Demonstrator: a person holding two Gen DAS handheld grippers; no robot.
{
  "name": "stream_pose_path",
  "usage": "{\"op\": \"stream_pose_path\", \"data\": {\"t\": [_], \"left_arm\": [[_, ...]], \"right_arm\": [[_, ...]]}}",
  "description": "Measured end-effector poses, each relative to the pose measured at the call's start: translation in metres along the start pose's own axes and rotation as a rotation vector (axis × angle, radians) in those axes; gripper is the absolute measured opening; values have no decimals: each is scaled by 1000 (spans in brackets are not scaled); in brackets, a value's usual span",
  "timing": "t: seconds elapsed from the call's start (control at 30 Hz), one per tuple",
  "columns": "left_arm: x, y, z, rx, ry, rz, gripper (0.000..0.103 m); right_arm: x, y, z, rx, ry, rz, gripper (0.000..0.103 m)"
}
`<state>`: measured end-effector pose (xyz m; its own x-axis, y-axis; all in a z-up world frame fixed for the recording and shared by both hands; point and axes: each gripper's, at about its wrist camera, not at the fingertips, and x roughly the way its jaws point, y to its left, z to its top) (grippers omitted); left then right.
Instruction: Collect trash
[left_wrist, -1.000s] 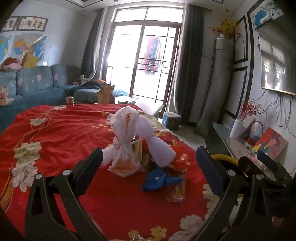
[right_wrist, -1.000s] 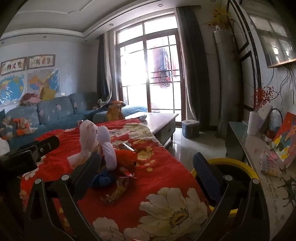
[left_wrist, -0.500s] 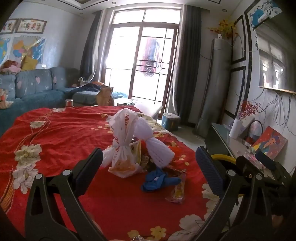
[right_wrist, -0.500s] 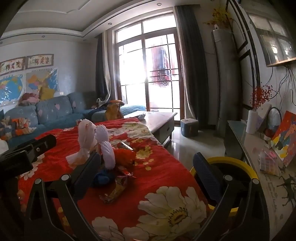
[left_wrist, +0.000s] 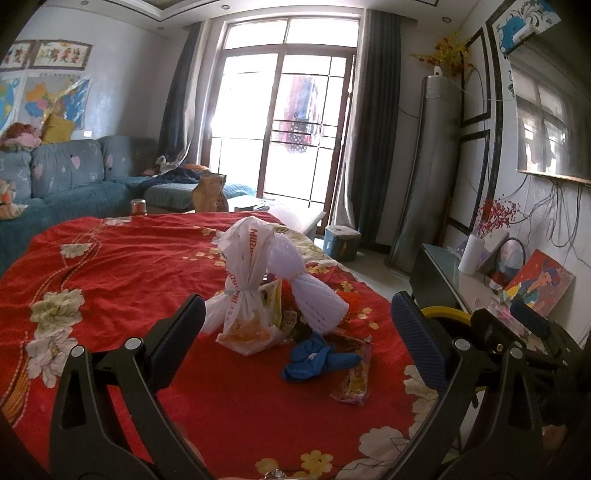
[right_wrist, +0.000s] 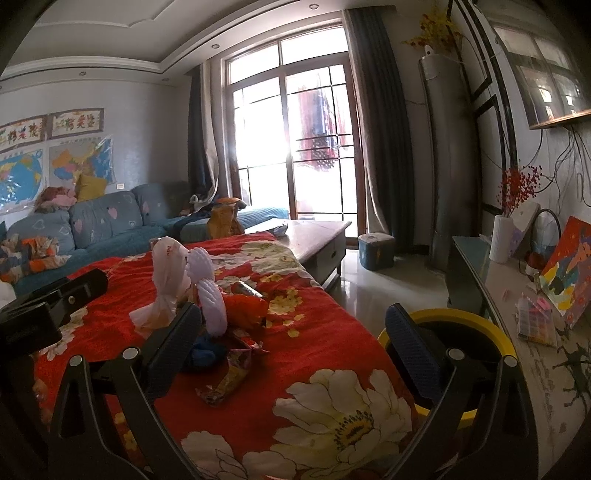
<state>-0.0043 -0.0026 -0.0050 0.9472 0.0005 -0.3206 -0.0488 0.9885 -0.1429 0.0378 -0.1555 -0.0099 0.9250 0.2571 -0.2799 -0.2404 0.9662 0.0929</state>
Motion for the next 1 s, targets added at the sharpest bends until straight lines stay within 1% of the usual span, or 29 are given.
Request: {"op": "stream_pose_path", "data": {"t": [1.0], "left_arm": [[0,0,2,4,9,-5,92]], "right_arm": [[2,0,-3,9,11,10,97]]}}
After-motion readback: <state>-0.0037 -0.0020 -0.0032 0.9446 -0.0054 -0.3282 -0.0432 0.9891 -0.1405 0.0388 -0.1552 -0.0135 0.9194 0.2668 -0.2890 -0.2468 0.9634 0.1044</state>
